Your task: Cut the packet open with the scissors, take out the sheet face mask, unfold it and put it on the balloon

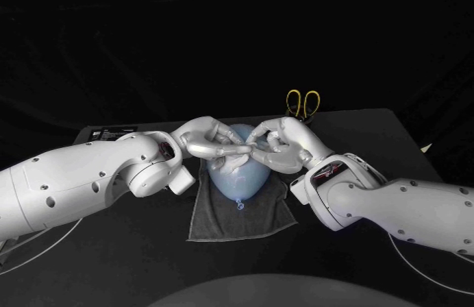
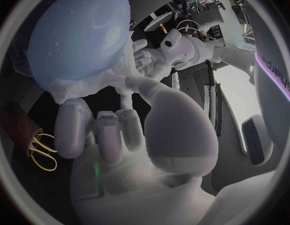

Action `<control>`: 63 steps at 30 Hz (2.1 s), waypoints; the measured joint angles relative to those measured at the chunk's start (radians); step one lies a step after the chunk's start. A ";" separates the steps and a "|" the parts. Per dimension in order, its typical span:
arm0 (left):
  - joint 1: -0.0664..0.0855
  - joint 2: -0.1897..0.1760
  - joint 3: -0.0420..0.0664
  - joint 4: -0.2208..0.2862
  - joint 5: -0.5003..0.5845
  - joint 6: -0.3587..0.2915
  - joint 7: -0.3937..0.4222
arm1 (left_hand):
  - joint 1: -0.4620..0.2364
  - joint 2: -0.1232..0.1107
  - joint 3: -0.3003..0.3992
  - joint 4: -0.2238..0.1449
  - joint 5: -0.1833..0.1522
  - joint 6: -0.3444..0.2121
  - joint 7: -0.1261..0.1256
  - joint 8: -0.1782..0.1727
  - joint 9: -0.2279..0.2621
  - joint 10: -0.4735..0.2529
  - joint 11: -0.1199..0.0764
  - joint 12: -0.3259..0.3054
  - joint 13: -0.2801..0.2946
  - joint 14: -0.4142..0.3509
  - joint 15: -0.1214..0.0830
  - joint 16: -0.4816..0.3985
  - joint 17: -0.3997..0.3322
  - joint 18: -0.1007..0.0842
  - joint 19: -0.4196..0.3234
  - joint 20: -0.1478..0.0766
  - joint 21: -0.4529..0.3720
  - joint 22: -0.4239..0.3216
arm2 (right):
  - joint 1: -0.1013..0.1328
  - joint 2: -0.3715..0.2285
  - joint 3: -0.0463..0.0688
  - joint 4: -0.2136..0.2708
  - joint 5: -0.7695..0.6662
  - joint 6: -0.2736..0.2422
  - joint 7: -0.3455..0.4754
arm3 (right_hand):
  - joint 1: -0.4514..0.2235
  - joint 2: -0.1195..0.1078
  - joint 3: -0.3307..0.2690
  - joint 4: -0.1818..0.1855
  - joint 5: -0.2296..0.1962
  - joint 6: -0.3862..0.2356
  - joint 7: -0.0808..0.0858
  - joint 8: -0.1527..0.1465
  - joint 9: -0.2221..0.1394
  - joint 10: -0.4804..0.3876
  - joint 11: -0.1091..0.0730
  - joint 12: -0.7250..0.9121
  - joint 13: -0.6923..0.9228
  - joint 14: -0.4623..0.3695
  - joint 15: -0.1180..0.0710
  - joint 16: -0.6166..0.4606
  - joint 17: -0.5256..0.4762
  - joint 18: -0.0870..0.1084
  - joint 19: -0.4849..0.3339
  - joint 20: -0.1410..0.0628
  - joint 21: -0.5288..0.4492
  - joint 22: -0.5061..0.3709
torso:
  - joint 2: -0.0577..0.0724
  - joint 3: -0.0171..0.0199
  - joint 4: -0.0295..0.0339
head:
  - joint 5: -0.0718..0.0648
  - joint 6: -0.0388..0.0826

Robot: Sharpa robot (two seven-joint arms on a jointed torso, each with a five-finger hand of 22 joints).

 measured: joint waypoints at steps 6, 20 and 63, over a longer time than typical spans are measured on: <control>0.000 0.009 0.000 -0.002 -0.010 -0.016 -0.009 | 0.006 0.005 -0.031 0.015 -0.003 0.010 -0.006 0.013 0.006 0.017 -0.002 0.030 0.036 -0.004 -0.004 0.004 0.013 0.000 0.004 -0.004 0.000 0.004 | 0.000 0.003 0.000 0.000 -0.007 -0.012 -0.002 | -0.004 -0.004 0.000 0.000 0.018 0.000 0.000 0.003 0.002 0.000 0.000 0.000 -0.001 0.000 0.000 0.000 0.000 0.000 0.000 0.000 0.000 0.000 | 0.000 0.0001 0.0000 | 0.000 0.000; 0.000 0.012 0.001 -0.001 -0.013 -0.021 -0.018 | 0.193 0.094 0.284 -0.131 -0.008 0.020 0.010 0.009 -0.006 0.025 -0.003 0.034 0.061 0.000 -0.011 0.008 0.027 0.000 0.010 -0.010 0.033 0.033 | 0.000 0.005 0.001 -0.009 -0.020 -0.018 -0.017 | 0.000 -0.001 0.011 -0.017 0.026 -0.002 -0.002 0.018 0.007 0.000 0.000 0.000 0.000 0.000 0.000 -0.001 0.001 0.000 0.000 0.000 0.003 0.000 | -0.001 0.0000 -0.0003 | 0.002 0.000; 0.000 -0.007 0.000 -0.011 0.109 0.000 0.003 | -0.030 0.078 0.430 -0.235 0.009 -0.086 0.036 0.032 0.080 -0.205 0.032 -0.244 -0.265 -0.044 0.017 -0.048 -0.116 -0.001 -0.130 0.011 -0.036 -0.097 | 0.003 -0.101 0.002 0.023 -0.022 0.124 0.079 | 0.010 0.009 0.003 -0.019 -0.389 -0.121 0.079 -0.178 -0.107 -0.038 0.066 -0.096 0.000 -0.002 0.052 0.000 0.001 0.017 -0.047 0.043 -0.094 0.000 | -0.001 0.0006 -0.0005 | 0.001 0.013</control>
